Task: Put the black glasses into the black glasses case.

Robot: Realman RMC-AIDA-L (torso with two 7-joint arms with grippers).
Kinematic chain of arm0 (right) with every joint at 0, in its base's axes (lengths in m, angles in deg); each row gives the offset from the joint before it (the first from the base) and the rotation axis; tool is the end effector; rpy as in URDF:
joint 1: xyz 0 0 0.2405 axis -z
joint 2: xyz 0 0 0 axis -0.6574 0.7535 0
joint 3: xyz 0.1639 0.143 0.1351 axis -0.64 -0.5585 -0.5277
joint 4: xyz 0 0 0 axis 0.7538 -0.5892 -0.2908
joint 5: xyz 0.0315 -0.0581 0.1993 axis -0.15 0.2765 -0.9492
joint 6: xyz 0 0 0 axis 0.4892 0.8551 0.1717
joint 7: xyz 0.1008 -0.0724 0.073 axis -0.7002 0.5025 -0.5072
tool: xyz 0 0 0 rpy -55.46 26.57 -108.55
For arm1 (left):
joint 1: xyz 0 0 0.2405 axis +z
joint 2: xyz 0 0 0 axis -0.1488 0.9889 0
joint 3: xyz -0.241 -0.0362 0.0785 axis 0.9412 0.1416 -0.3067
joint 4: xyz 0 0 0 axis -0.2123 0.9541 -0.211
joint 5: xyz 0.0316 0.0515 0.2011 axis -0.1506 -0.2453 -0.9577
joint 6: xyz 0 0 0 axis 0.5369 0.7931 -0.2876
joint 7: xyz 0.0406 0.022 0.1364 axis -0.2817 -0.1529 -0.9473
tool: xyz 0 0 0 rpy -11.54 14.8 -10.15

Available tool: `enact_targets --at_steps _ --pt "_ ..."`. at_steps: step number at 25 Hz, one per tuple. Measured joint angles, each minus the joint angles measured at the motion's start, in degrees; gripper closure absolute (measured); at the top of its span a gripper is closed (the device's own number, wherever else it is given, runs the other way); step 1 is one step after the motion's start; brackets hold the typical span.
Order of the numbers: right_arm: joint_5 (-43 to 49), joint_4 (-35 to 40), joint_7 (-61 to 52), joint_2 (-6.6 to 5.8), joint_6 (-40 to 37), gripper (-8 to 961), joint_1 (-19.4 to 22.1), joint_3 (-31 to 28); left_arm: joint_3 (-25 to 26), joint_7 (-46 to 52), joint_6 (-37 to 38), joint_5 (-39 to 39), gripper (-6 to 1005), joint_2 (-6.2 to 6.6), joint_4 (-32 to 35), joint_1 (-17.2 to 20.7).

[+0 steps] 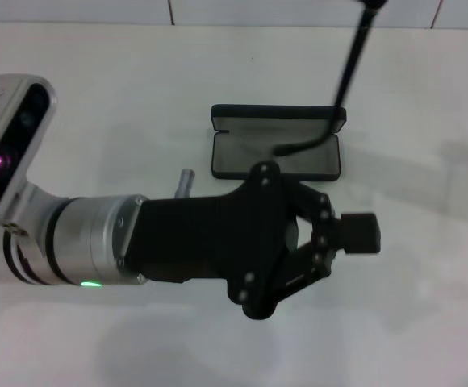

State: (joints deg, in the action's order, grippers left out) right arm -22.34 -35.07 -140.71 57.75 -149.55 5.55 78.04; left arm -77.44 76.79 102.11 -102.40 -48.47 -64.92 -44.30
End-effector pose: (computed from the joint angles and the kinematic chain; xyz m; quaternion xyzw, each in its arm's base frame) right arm 0.1544 0.3400 0.0612 -0.7877 0.0360 0.6084 0.0893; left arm -0.1515 0.2547 -0.0517 0.8416 -0.0249 0.5305 0.0987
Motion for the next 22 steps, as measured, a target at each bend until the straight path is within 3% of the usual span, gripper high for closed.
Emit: enact_targets --at_steps 1,3,12,22 --pt "0.4 -2.1 1.4 -0.04 0.1 898 -0.8 0.2 -4.6 -1.4 0.3 6.7 981 0.08 0.0 0.0" --pt "1.0 -4.8 3.5 -0.08 0.6 898 -1.9 1.2 -5.6 -1.8 0.3 9.6 981 0.09 0.1 0.4" --pt "1.3 -4.8 7.1 0.16 8.3 896 -2.3 10.4 -6.0 -1.5 0.2 15.7 981 0.03 0.0 2.4" --pt "1.3 -4.0 7.2 0.02 11.8 894 -2.4 16.0 -6.1 2.7 -6.2 24.4 981 0.13 -3.1 3.8"
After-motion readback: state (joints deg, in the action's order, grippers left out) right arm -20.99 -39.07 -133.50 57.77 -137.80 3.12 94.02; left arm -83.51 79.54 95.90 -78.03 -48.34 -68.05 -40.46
